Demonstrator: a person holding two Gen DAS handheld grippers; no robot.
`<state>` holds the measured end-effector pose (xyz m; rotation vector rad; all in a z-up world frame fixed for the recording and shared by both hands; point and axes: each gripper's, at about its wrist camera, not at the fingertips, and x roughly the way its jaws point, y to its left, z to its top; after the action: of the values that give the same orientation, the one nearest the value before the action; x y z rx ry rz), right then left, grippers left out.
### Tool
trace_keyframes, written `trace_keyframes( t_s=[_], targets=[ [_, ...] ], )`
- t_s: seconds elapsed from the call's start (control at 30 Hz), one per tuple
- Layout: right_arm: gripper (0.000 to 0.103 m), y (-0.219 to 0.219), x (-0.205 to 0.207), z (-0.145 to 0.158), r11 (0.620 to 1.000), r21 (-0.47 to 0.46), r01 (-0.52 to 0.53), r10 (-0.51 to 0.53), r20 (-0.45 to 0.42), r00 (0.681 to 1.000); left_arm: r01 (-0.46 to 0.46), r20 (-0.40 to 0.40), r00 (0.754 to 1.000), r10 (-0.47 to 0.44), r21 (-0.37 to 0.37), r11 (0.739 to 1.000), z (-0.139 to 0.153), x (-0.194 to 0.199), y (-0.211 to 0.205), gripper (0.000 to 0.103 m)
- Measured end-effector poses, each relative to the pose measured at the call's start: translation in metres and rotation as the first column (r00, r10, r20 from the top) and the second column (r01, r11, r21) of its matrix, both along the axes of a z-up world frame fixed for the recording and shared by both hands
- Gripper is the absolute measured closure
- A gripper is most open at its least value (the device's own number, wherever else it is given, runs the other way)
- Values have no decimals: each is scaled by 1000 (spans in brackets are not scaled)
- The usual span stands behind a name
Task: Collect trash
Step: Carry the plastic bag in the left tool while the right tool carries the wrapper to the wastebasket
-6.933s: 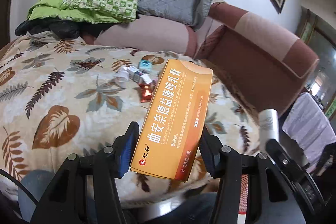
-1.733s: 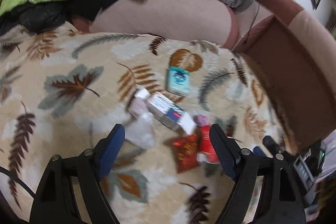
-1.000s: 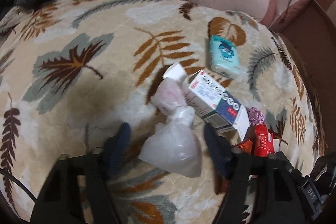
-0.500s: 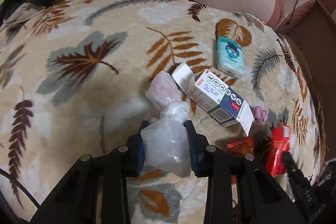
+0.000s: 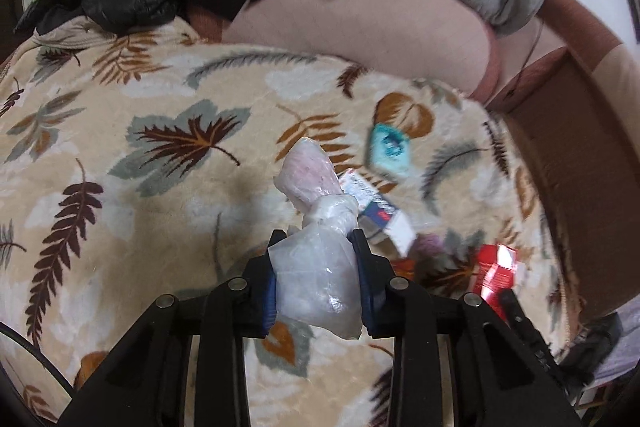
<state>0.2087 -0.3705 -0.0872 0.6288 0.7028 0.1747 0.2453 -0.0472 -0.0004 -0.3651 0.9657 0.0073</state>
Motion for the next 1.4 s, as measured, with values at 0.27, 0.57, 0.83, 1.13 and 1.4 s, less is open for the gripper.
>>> trace_keyframes(
  t_s=[0.27, 0.57, 0.83, 1.13, 1.4],
  targets=[
    [100, -7, -29, 26, 1000, 24, 8, -10, 70, 998, 52, 116, 992, -45, -60, 997, 32, -55, -25, 73],
    [100, -16, -115, 74, 1000, 23, 11, -14, 128, 992, 97, 181, 980, -86, -56, 994, 46, -167, -42, 73],
    [100, -13, -193, 97, 1000, 19, 23, -26, 157, 987, 143, 203, 971, -125, -77, 987, 54, -238, -53, 73],
    [100, -31, -255, 110, 997, 35, 70, -75, 175, 982, 218, 256, 947, -194, -68, 974, 74, -284, -82, 73],
    [100, -61, -300, 128, 989, 48, 139, -146, 210, 967, 270, 309, 919, -244, -41, 962, 94, -310, -109, 73]
  ],
)
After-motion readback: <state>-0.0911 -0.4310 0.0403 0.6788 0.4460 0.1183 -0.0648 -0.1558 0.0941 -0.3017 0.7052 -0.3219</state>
